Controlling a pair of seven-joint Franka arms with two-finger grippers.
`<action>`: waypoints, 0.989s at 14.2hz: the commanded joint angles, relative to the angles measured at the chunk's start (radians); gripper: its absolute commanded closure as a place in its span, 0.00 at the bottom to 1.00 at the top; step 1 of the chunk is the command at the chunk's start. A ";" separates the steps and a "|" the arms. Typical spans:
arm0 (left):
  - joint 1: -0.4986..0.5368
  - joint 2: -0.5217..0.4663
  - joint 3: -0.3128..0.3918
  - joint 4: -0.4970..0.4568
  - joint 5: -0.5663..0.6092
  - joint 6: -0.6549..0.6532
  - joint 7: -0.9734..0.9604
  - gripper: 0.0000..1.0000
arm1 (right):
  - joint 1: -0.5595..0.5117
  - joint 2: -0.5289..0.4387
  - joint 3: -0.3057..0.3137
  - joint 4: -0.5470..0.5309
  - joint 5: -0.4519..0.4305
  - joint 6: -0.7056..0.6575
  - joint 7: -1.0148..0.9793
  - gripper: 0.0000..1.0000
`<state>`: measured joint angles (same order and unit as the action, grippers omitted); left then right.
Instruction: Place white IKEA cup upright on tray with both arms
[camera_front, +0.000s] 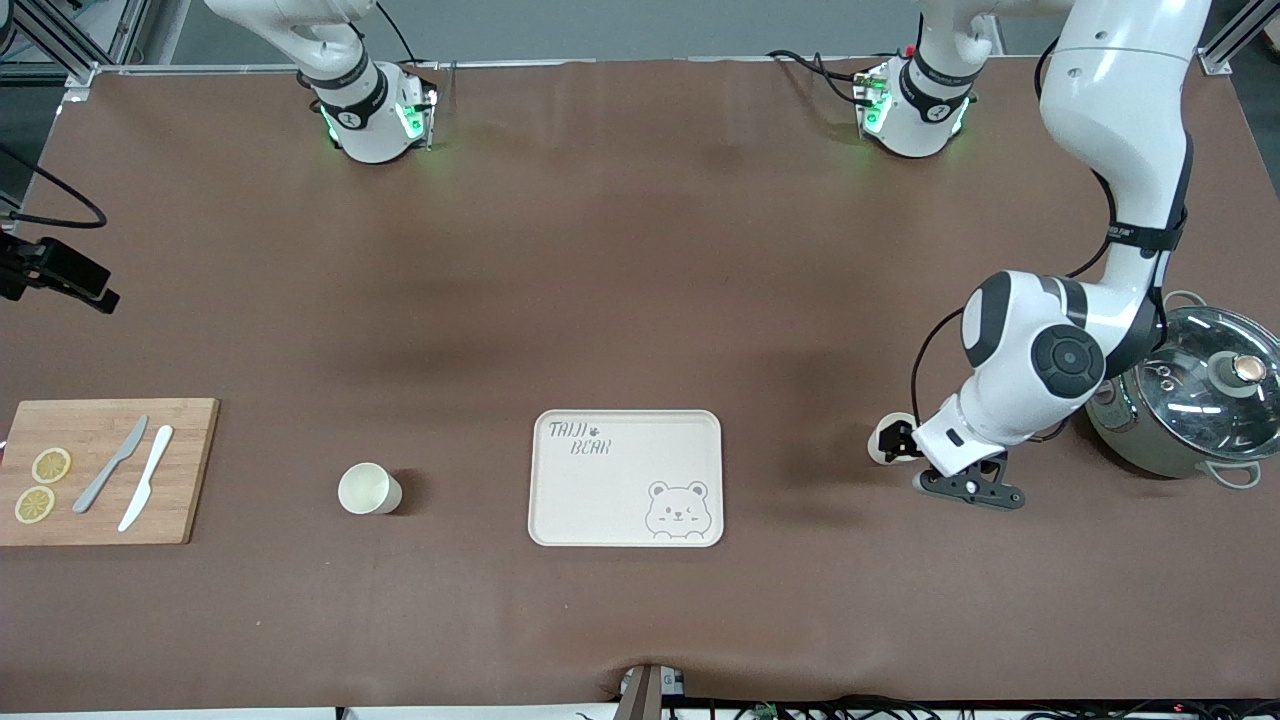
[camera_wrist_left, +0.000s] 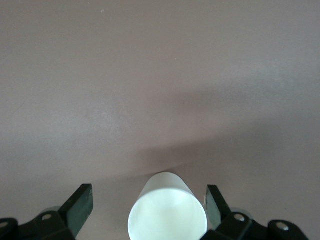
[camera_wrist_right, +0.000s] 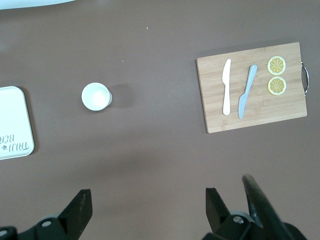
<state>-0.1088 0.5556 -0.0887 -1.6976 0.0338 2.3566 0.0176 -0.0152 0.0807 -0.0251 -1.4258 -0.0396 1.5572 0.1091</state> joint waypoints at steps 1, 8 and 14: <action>0.006 0.012 0.000 0.015 0.025 -0.008 0.007 0.00 | -0.017 0.008 0.011 0.021 -0.011 -0.016 -0.003 0.00; 0.063 -0.039 0.000 -0.105 0.029 -0.003 0.076 0.00 | -0.042 0.005 0.016 0.027 0.009 -0.022 -0.003 0.00; 0.061 -0.083 -0.002 -0.166 0.028 0.021 0.071 0.00 | -0.012 0.057 0.020 0.018 -0.094 -0.039 -0.077 0.00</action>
<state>-0.0503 0.5136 -0.0875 -1.8112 0.0366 2.3574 0.0929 -0.0340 0.0874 -0.0062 -1.4235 -0.0797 1.5365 0.0544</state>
